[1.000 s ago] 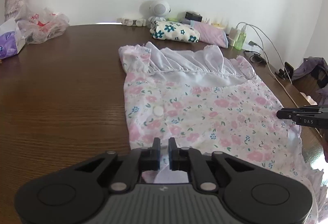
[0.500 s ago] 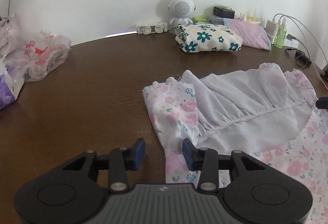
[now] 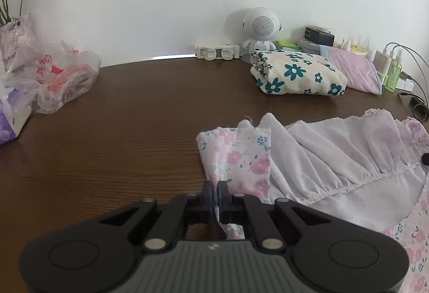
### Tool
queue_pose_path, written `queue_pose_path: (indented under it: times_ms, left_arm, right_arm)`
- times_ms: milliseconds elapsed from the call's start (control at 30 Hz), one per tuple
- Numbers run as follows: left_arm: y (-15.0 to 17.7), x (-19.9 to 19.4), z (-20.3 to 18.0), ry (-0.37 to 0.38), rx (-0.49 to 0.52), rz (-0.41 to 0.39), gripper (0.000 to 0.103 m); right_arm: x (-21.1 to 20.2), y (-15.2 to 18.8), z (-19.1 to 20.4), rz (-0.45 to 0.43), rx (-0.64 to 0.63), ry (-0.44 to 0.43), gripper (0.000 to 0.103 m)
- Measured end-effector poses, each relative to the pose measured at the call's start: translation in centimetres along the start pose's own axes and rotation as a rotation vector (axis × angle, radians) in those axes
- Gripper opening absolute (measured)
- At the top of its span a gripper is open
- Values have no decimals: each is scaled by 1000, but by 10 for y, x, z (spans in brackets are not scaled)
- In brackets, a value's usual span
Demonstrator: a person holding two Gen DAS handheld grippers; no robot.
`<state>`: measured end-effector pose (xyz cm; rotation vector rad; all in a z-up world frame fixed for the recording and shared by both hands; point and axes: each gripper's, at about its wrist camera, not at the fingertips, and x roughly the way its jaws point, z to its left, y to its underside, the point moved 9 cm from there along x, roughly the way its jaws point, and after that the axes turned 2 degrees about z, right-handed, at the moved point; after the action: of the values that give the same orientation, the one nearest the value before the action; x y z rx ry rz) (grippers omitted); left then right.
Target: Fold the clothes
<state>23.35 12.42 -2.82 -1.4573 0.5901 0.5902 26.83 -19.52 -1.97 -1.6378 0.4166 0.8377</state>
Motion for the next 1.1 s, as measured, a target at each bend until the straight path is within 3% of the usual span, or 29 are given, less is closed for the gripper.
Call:
queue_pose_path:
  times_ms: [67,100,133,200,433,767,900,967,1100]
  left_arm:
    - [5,-26,-14,67,72,-37,16]
    - [10,-31,-23,90,112,-32,17]
    - [16,-35,-31,110,151,-22,16]
    - [27,-32,-42,119,185,3,9]
    - [37,-12,-38,108,132,43,7]
    - [11,18,-32,98,105,19,7]
    - [7,-27,-29,188,58,-34,14]
    - [20,-62,-26,225,65,-41,28]
    - [68,-94,-32,247,91,29,24]
  right_arm:
    - [-25,1,0,-53,-14,9,33]
    - [-37,3,2,-78,-17,0,28]
    - [-41,7,5,-73,-12,-24,14]
    - [-34,11,9,-60,-10,-26,6]
    - [-8,25,23,-15,-5,-29,6]
    - [21,-1,9,-3,-2,23,6]
    - [-14,-4,13,-22,11,-38,8]
    - [-42,1,20,-45,12,-80,9]
    - [-72,36,40,-15,8,-150,9]
